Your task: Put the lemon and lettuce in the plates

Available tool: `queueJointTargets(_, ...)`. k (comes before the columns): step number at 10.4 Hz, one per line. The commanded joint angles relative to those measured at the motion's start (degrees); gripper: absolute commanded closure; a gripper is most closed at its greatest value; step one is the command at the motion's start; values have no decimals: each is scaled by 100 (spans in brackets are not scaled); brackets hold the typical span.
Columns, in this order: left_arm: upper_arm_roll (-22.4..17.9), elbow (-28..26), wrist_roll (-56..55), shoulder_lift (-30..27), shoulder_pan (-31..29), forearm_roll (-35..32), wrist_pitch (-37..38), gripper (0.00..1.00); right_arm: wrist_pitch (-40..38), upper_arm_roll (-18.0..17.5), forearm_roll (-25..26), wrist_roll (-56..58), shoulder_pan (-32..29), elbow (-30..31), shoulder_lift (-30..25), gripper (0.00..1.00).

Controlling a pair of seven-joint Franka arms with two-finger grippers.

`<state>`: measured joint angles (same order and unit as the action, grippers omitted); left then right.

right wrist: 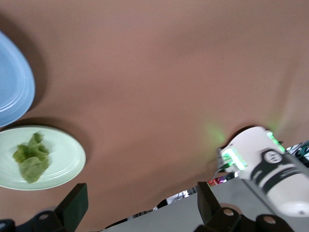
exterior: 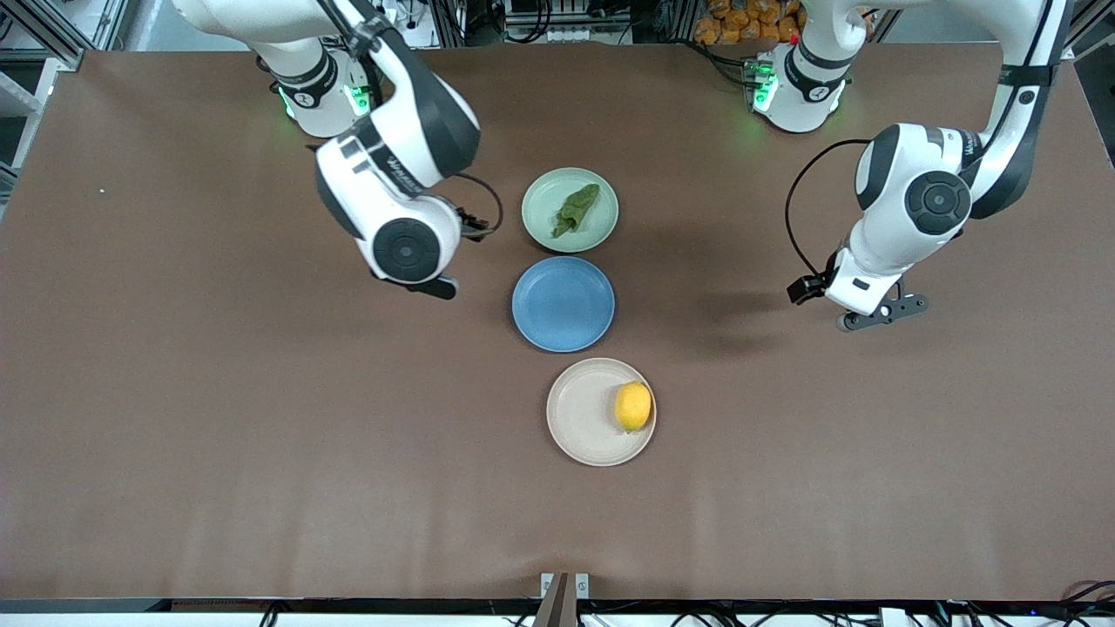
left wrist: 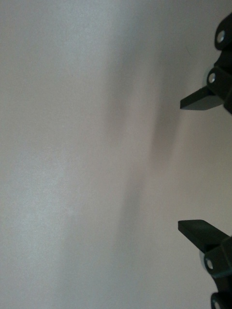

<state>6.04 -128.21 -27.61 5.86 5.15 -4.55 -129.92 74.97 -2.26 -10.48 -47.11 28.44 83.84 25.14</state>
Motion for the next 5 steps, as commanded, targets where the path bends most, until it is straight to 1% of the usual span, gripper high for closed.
queueJointTargets(1,73,-161,203,-304,-84,157,-78,0,-289,-73,248,813,-556,36,-404,0)
queueJointTargets(2,64,-187,308,-427,-93,157,-34,0,-421,-73,335,1357,-803,36,-501,0)
queueJointTargets(5,64,-231,353,-639,-93,165,229,0,-589,-73,678,2369,-1480,36,-738,0)
